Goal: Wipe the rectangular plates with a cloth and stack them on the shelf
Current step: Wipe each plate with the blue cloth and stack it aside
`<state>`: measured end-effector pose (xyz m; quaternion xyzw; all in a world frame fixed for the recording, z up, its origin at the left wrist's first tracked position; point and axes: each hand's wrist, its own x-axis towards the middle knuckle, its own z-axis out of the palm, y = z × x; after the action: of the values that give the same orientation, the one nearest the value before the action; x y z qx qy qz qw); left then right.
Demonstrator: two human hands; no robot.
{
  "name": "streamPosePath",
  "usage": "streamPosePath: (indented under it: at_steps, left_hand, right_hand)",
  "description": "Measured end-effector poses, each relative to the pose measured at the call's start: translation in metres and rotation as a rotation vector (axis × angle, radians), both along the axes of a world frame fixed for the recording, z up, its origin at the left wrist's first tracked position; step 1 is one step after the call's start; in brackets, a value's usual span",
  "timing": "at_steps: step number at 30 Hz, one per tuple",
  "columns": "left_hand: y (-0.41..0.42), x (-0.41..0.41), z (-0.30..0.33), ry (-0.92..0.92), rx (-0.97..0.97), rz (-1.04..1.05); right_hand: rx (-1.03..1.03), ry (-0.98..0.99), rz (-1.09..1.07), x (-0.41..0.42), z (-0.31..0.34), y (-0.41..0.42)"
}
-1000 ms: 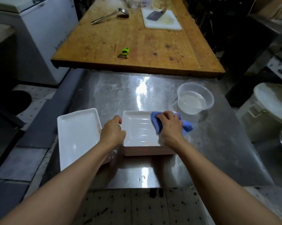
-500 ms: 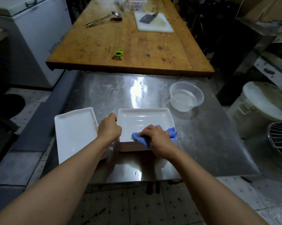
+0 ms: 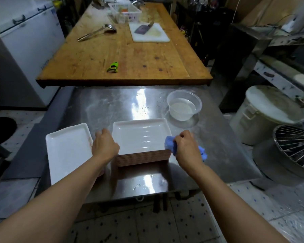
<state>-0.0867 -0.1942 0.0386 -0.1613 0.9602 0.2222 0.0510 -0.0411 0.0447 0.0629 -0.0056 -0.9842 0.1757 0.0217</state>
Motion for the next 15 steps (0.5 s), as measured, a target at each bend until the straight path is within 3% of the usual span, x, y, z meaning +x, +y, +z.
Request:
streamPosePath:
  at_steps: [3,6,8,11,15]
  left_hand:
    - [0.015,0.016,0.012,0.119,-0.122,-0.117]
    - [0.034,0.027,0.011,0.261,-0.128,-0.399]
    - [0.046,0.028,0.008,0.255,-0.147,-0.543]
    - [0.061,0.031,0.008,0.267,-0.324,-0.664]
    - [0.064,0.028,0.0,0.328,-0.367,-0.649]
  right_hand:
    - [-0.31,0.067,-0.194,0.0,0.003,0.012]
    - [-0.513,0.044,-0.365,0.003,0.018,0.021]
    - [-0.564,0.013,-0.4,0.007,0.023,0.026]
    - [-0.613,-0.004,-0.425,0.013,0.019,0.032]
    - [-0.665,-0.039,-0.457,0.022,0.013,0.038]
